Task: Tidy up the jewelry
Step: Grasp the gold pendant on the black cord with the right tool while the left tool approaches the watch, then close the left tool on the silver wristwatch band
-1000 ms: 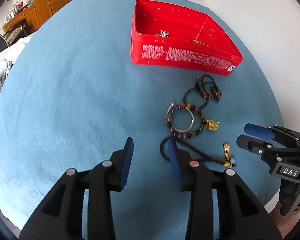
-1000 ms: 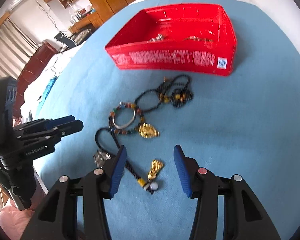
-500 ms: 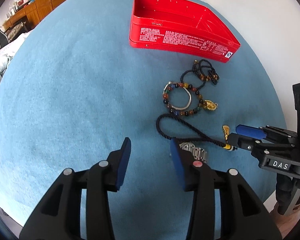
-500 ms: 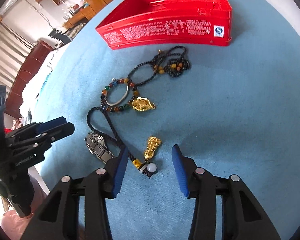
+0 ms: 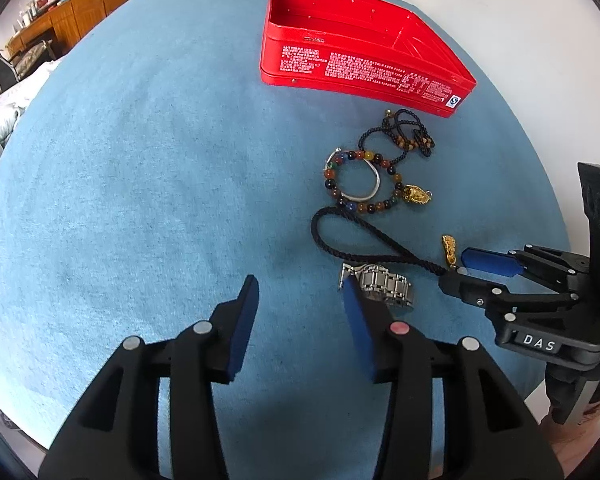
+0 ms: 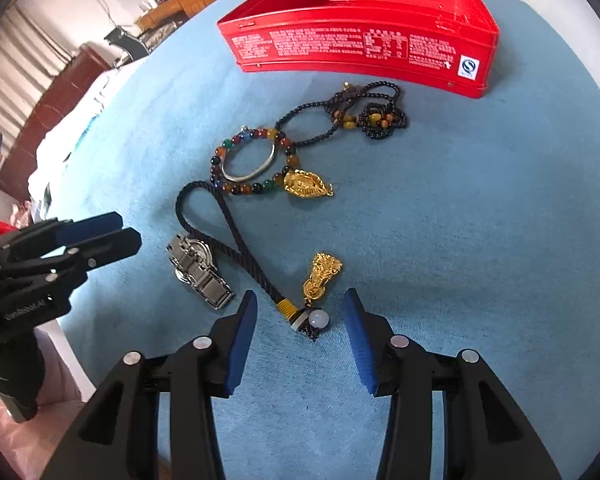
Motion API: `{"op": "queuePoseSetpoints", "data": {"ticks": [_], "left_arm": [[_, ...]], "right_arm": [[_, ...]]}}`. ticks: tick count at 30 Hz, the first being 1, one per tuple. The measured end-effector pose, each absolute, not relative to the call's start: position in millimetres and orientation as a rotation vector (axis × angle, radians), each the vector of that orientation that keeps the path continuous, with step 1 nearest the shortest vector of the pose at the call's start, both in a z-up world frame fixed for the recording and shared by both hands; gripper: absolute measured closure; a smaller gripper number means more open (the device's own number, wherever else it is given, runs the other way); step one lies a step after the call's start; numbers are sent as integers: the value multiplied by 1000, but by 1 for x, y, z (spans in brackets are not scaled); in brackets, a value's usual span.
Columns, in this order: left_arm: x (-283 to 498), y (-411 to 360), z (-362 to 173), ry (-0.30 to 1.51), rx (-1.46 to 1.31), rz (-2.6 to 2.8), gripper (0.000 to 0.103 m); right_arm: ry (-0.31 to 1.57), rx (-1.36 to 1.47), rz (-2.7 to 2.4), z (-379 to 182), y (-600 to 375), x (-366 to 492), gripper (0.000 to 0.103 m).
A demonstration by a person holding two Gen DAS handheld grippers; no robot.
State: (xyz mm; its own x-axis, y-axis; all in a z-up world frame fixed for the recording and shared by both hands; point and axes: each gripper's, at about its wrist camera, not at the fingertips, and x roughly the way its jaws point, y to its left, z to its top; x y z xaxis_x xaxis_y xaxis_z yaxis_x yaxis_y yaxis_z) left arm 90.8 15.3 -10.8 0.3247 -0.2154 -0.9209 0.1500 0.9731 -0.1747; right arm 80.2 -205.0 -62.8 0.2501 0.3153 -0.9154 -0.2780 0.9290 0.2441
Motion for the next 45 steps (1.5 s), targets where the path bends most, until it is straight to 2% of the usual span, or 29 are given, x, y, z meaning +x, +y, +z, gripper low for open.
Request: {"op": "queuePoseSetpoints", "data": {"ticks": [5,9,11,18,33,36,41,45], "left_arm": [[90,14,-11,1221,-66,-247,57],[91,14,-14,1227,-64,-256,56],[91,14,-16,1231,-64,-259,55],[97,0,-24,1257,-56,-278,49],[104,-40,-38,1310,-9,-336,44],[101,-43,-40,1332,-29,-313,36],[96,-51,-44,1364,-46,-279,17],[99,-47,-50,1374,-87,-240,17]], "right_arm": [[1231,-68,394,-64,-196,79,61],[1215,-69,352,-63,-205,83,86],[1226,1,351,-63,-217,88,90],[1220,175,259,-63,-259,96,91],[1228,194,273,-64,-268,91,91],[1227,195,274,-65,-266,94,91],[1227,197,276,-65,-266,94,91],[1223,195,277,-65,-265,93,91]]}}
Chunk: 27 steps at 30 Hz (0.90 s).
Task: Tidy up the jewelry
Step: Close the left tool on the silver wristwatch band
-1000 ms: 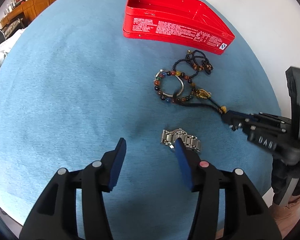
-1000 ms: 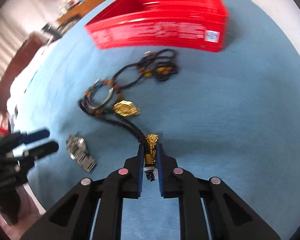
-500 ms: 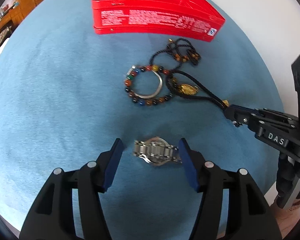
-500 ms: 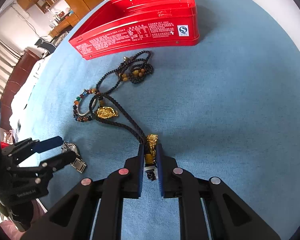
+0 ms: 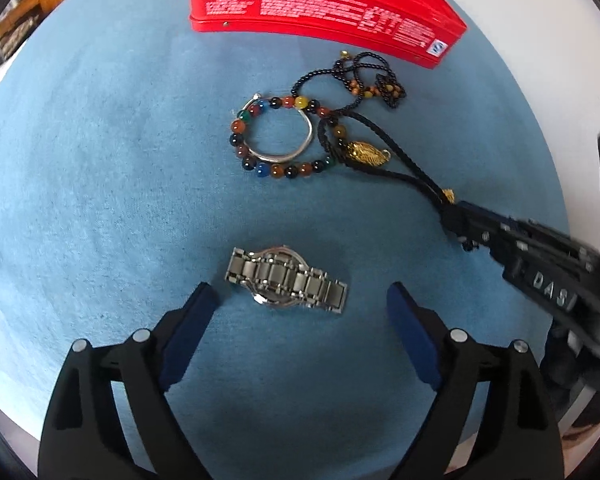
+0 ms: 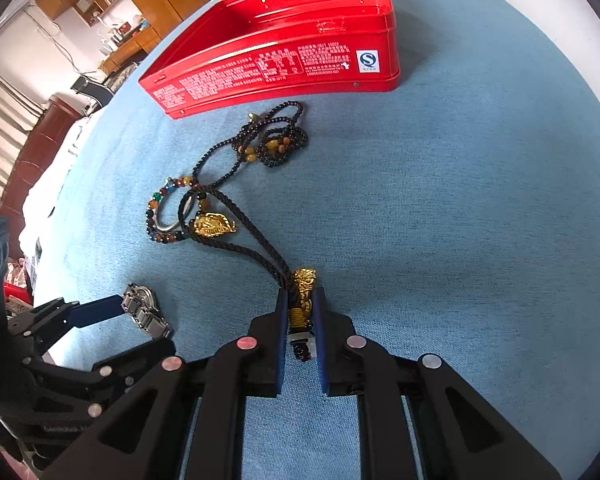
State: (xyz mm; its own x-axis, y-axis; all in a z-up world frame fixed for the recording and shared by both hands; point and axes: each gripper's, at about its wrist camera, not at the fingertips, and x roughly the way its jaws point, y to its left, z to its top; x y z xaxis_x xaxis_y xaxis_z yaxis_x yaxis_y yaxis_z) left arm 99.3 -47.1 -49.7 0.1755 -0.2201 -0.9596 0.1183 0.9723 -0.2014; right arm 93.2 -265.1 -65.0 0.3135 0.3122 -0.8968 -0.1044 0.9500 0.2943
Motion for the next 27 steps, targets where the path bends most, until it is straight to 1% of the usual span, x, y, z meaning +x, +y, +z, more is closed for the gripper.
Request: {"op": "queuePoseSetpoints", "data": {"ticks": [1,3,5,6,8,9,10,13,18,19,20,21,24,26,27], "left_arm": [[102,-46,-50,1377,-125,-238,17],[102,-47,-51,1374,-131,-215,21],[102,-45,-50,1364,-124,-183,30],[101,-45,-50,1362,-123,-175,33],[102,-41,-48,1348,-112,-147,45],[102,-39,-47,1347,-110,-145,47],[100,-31,-45,1342,-113,-151,52],[104,-23,-42,1338,-122,-178,56],[107,-8,-38,1318,-54,-193,58],[109,-1,-35,1310,-55,-186,64],[110,6,-31,1289,-53,-168,82],[111,15,-27,1275,-69,-157,84],[122,30,-25,1277,-83,-174,84],[125,37,-28,1299,-93,-160,79],[124,39,-30,1315,-102,-163,74]], "right_arm": [[1222,195,278,-65,-265,93,91],[1221,197,280,-65,-266,93,91],[1221,198,281,-66,-266,92,91],[1220,198,281,-66,-266,92,91],[1220,197,282,-66,-266,92,91],[1220,198,282,-66,-266,92,91],[1220,198,281,-66,-266,92,91],[1220,199,281,-66,-266,92,91],[1220,201,281,-66,-266,92,91],[1220,199,281,-66,-266,92,91],[1220,199,281,-66,-266,92,91],[1219,198,280,-66,-266,92,91],[1221,193,277,-65,-265,92,90],[1224,194,278,-65,-265,92,90],[1225,194,278,-65,-265,93,90]]}}
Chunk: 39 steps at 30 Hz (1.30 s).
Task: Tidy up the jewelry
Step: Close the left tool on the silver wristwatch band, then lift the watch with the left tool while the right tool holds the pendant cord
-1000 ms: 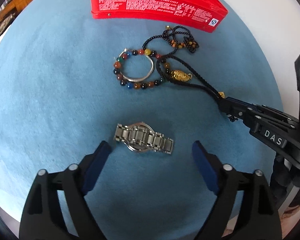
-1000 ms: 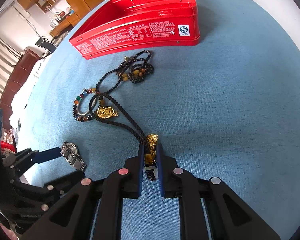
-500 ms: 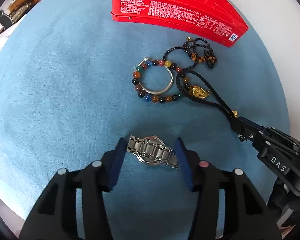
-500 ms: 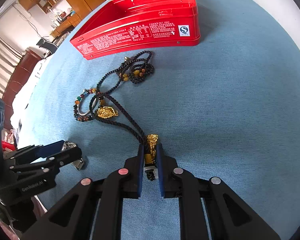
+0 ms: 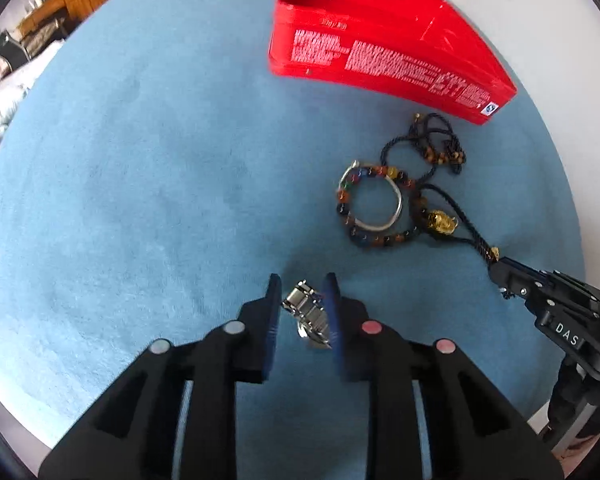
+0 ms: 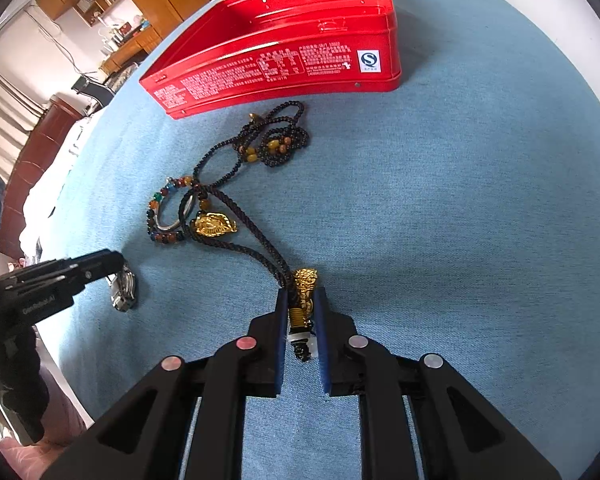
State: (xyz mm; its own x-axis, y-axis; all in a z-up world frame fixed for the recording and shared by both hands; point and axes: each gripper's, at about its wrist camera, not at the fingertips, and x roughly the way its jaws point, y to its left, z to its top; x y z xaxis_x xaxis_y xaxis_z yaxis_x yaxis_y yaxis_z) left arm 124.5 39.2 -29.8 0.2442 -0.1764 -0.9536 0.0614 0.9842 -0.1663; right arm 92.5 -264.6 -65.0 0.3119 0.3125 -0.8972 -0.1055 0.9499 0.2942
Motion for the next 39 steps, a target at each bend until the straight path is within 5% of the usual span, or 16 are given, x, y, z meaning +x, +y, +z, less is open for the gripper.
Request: {"op": "queuePoseSetpoints", "data": {"ticks": [2,5,10,14,39], "left_arm": [[123,36,-29,1323,-105,-166,47],[118,32,-30,1319,-90,-151,28],[121,15,-44,1328,-49,-114,30],[121,-5,-47,1298,-36,-87,66],[119,-2,-18,1211,-18,-235,67]], "right_arm": [[1226,193,278,-65,-264,93,89],[1226,190,278,-64,-264,94,89],[1222,191,279,-64,-263,93,88],[1222,196,282,-65,-264,93,88],[1247,118,306,-64,-247,100,86]]}}
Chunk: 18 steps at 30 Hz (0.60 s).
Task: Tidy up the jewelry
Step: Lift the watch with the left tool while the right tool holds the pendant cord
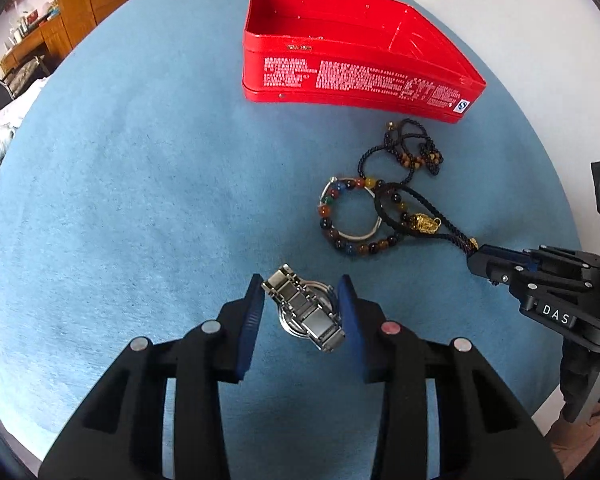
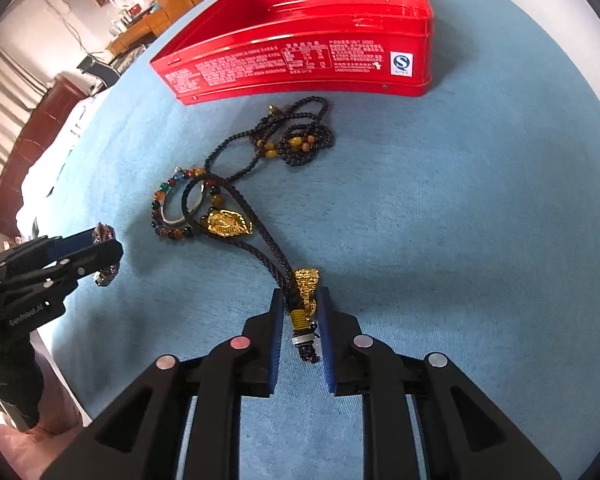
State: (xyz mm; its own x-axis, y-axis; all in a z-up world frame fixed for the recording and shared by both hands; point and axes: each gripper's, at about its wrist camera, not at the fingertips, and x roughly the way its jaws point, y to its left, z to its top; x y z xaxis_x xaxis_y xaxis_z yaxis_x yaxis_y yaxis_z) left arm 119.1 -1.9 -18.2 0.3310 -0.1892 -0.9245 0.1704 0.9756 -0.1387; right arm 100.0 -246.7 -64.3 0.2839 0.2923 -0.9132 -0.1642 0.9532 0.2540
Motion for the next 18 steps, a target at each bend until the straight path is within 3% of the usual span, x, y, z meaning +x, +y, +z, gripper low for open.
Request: {"op": "queuePoseSetpoints", "data": {"ticks": [5,18], "left_arm": [[125,-2,-16,1210,-15,-240,67],[118,3,9,1166,-39,-246,66]], "right_arm": [[1224,87,296,-63,-245,97,93],[1132,274,387,-21,-269,81,93]]}}
